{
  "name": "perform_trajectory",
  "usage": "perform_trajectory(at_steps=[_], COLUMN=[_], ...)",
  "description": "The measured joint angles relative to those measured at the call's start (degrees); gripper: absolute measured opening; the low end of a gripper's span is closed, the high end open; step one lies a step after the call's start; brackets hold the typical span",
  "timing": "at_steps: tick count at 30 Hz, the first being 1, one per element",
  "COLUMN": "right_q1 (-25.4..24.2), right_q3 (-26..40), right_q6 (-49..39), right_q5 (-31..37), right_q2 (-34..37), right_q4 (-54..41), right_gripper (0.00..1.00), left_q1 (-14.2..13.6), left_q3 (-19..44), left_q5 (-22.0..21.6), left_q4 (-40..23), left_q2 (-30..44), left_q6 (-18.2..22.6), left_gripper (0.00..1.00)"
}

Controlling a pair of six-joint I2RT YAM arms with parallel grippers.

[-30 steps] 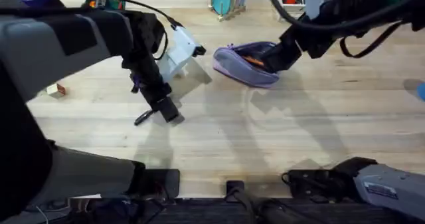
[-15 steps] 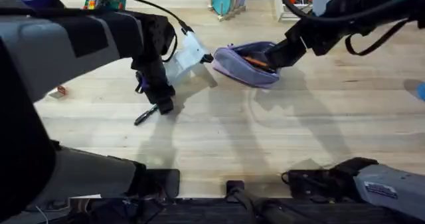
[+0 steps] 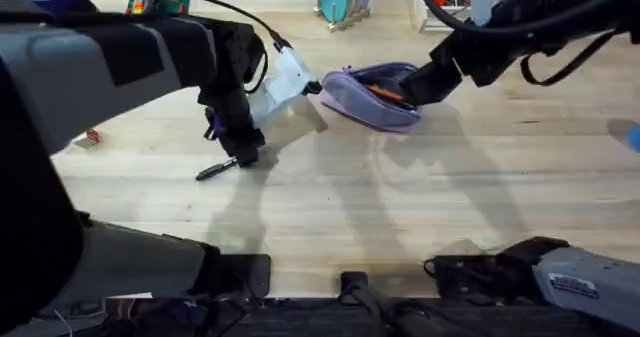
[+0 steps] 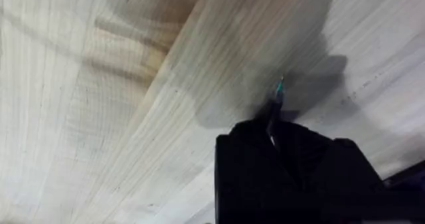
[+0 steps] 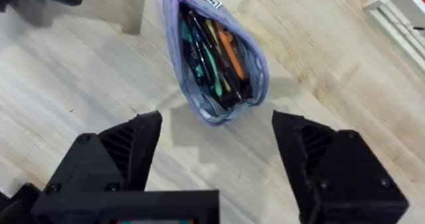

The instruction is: Unzip the bag, pick up the pens from the table one at a time and place them inside, then zip the bag closed.

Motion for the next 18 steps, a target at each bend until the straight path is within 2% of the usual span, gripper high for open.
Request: perform_trajectory(at_steps=[5, 10, 16, 18], right_q1=[0.0, 0.0, 0.0, 0.0], right_q3=[0.0, 0.0, 0.02, 0.02], right_q6=[0.87, 2.56, 3.22, 3.35], right_q5=[-0.05, -0.07, -0.07, -0.07], right_q2=[-1.11, -6.35, -11.92, -12.57], right_q4=[0.09, 0.02, -0.19, -0.34], right_gripper=[0.997, 0.996, 0.996, 0.998], left_q1=[0.0, 0.0, 0.0, 0.0], left_q3=[0.0, 0.59, 3.64, 5.25], left_q5=[-0.02, 0.0, 0.28, 1.56], left_q4=[0.0, -0.63, -3.14, -3.38], left_q2=[0.0, 0.33, 3.01, 4.01], left_q6=[-0.24, -1.53, -1.94, -1.95], left_gripper=[0.04, 0.04, 0.042, 0.042])
